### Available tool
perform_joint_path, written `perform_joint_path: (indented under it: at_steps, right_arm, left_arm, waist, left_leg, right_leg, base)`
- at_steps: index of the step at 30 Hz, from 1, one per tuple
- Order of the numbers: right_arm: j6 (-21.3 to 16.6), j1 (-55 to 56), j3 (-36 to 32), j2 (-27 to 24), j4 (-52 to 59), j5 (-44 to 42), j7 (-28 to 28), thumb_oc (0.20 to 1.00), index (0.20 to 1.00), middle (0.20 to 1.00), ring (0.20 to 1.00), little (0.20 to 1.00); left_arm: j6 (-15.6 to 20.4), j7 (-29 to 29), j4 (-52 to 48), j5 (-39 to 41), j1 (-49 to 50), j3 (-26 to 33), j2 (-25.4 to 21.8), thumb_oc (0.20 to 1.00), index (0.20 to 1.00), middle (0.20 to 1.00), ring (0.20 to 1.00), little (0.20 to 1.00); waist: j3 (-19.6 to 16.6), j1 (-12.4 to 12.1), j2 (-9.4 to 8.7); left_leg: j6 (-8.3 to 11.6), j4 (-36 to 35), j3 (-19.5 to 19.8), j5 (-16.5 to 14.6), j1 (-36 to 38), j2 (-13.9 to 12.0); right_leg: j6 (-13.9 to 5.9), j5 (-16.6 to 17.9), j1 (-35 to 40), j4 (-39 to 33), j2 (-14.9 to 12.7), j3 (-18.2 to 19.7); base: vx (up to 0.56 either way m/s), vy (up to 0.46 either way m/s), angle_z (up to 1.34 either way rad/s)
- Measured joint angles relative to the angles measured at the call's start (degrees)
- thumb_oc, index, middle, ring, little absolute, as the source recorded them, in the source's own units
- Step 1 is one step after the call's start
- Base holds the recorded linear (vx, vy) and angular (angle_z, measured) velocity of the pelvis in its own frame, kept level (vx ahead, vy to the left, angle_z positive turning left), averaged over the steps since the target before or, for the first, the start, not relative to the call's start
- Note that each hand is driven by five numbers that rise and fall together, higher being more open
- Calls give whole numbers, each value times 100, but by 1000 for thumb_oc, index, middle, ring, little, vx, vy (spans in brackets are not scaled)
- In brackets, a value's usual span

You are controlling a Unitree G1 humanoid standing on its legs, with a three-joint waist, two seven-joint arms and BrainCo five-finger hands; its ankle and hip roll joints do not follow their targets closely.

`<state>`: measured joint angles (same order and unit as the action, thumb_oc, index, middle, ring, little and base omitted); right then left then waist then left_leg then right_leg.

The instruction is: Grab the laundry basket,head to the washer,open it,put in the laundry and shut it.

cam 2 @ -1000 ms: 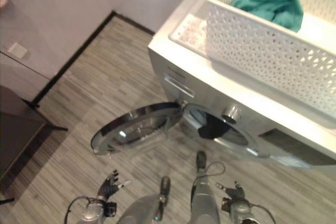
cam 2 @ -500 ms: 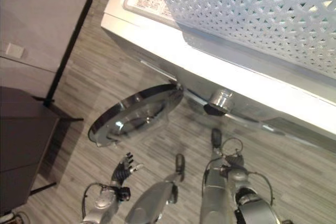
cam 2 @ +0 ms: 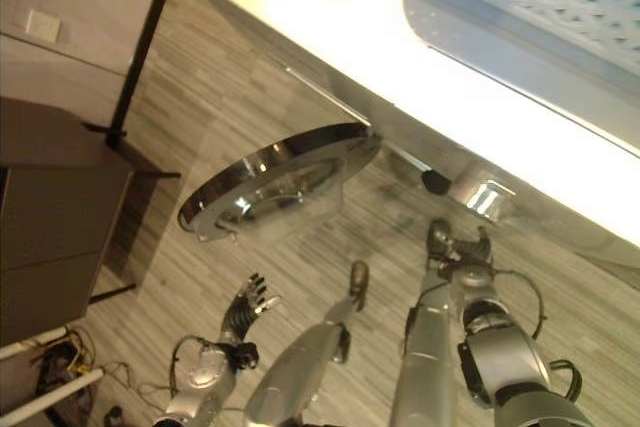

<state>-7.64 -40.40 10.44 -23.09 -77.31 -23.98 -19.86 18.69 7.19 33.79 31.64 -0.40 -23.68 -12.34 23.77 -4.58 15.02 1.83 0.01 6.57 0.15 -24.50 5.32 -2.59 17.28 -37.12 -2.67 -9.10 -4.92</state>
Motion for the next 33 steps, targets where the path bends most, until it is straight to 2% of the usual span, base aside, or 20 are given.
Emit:
perform_joint_path:
  at_steps: [3,8,15,17,21,26,33]
  right_arm:
    - [18,-330,-4,-44,-34,-7,8,1000,1000,1000,1000,1000]
    - [-6,-642,-1,8,-32,-146,36,1000,1000,1000,1000,1000]
    - [-16,-864,-146,-123,-60,-543,123,1000,1000,1000,1000,1000]
    - [-46,-935,-204,-210,-58,-872,128,1000,1000,1000,1000,1000]
    - [-126,-1054,-351,-379,-57,-1037,126,1000,1000,1000,1000,1000]
    - [-134,-1089,-641,-845,-84,-1281,104,1000,1000,1000,1000,1000]
    - [-134,-1238,-626,-961,-182,-1357,2,1000,1000,1000,1000,1000]
  left_arm:
    - [3,-56,-195,102,-4,22,-5,1000,1000,1000,1000,1000]
    - [-1,-159,-349,228,1,-6,-8,1000,1000,1000,1000,1000]
    - [-3,-236,-602,519,8,6,-78,1000,1000,1000,1000,1000]
    - [-1,-320,-853,675,32,28,-84,1000,1000,1000,1000,1000]
    - [1,-375,-929,684,35,38,-85,1000,1000,1000,1000,1000]
    - [6,-370,-1045,893,72,117,-102,1000,1000,1000,1000,1000]
    - [10,-368,-1057,893,163,107,-102,1000,1000,1000,1000,1000]
  waist:
    - [30,-55,74]
    - [47,-260,85]
    - [77,-305,160]
    - [83,-406,194]
    - [78,-425,201]
    - [66,-441,218]
    - [8,-509,295]
  left_leg:
    - [-7,-1,59,81,-183,51]
    - [8,91,111,114,-383,70]
    - [39,205,218,160,-721,148]
    - [62,224,229,177,-817,156]
    - [74,200,241,201,-825,161]
    - [51,168,251,237,-770,221]
    - [62,172,241,250,-906,223]
  right_leg:
    - [-36,-56,-204,123,-66,-26]
    - [-51,-106,-432,348,-100,-49]
    - [-78,-298,-881,796,-212,-62]
    - [-63,-355,-1039,948,-226,-57]
    - [-65,-397,-1101,1047,-243,-59]
    - [-76,-477,-1148,1217,-311,-32]
    - [-74,-484,-1308,1266,-309,-18]
  base:
    - [-32,2,13]
    - [-45,-11,8]
    - [-27,3,11]
    - [-7,5,5]
    - [1,20,2]
    - [5,14,3]
    - [0,0,0]
